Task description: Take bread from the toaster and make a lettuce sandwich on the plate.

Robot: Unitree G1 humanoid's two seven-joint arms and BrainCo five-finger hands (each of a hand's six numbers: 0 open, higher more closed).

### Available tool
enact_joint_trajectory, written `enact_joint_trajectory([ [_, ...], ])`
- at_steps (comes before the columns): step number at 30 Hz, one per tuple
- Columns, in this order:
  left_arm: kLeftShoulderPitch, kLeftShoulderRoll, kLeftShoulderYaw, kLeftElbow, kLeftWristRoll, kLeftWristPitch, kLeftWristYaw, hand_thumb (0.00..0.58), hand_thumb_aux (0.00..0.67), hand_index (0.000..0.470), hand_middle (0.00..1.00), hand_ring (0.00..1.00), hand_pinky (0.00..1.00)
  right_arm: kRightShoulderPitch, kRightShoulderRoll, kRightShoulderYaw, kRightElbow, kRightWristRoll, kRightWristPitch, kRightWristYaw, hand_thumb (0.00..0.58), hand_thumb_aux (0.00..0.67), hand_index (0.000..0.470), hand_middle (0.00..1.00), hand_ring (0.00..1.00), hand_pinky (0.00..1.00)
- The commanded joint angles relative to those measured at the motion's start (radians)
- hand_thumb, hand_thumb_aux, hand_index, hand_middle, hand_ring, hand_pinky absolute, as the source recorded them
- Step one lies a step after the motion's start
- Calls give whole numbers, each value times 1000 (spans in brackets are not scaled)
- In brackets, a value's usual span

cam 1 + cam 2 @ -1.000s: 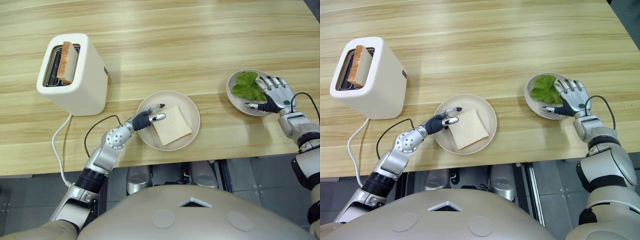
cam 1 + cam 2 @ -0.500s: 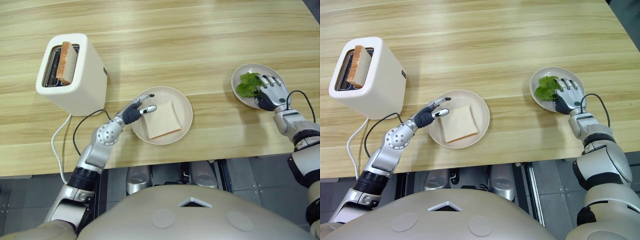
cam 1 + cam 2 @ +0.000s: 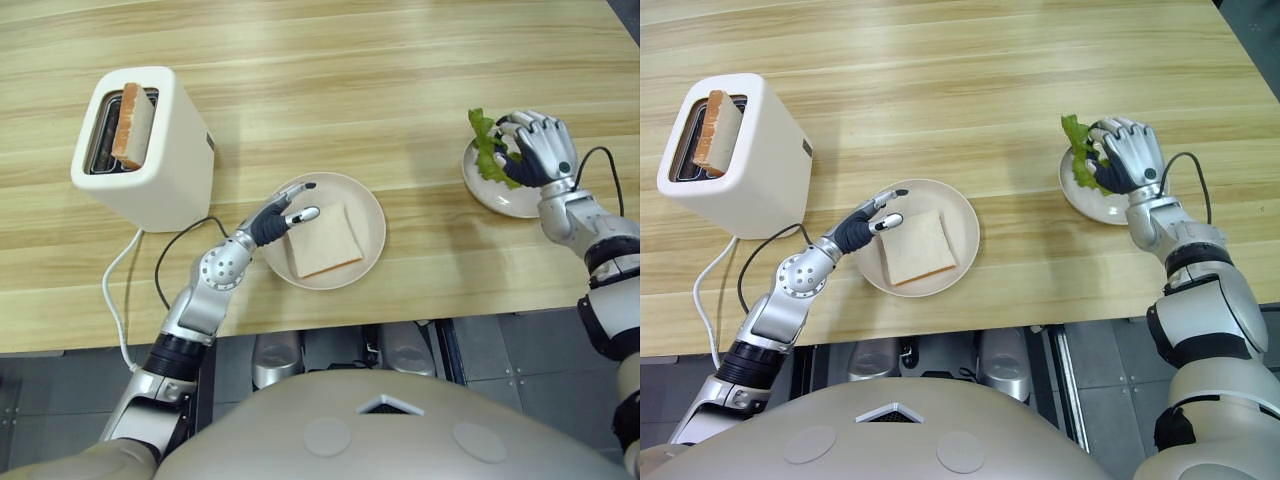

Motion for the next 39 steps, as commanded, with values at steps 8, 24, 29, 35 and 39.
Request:
enact_joint_trajectory([
  [8,-70,-29,195,-226,23,-28,177,0,0,0,0,0,0,37,125,41,-493,-50,-98,129,580,670,460,1000,1000,1000],
  [24,-25,106,565,-368,59,-12,231,0,0,0,0,0,0,-87,488,277,-238,-250,-44,89,580,670,460,1000,1000,1000],
  [29,4,133,593,-253,87,-33,266,0,0,0,0,0,0,-121,555,297,-228,-241,-52,69,580,670,460,1000,1000,1000],
  [35,7,149,593,-186,95,-37,291,0,0,0,0,0,0,-102,567,299,-276,-214,-85,97,580,670,460,1000,1000,1000],
  [39,14,171,597,-152,141,-6,308,0,0,0,0,0,0,-100,571,291,-293,-200,-91,111,580,670,460,1000,1000,1000],
])
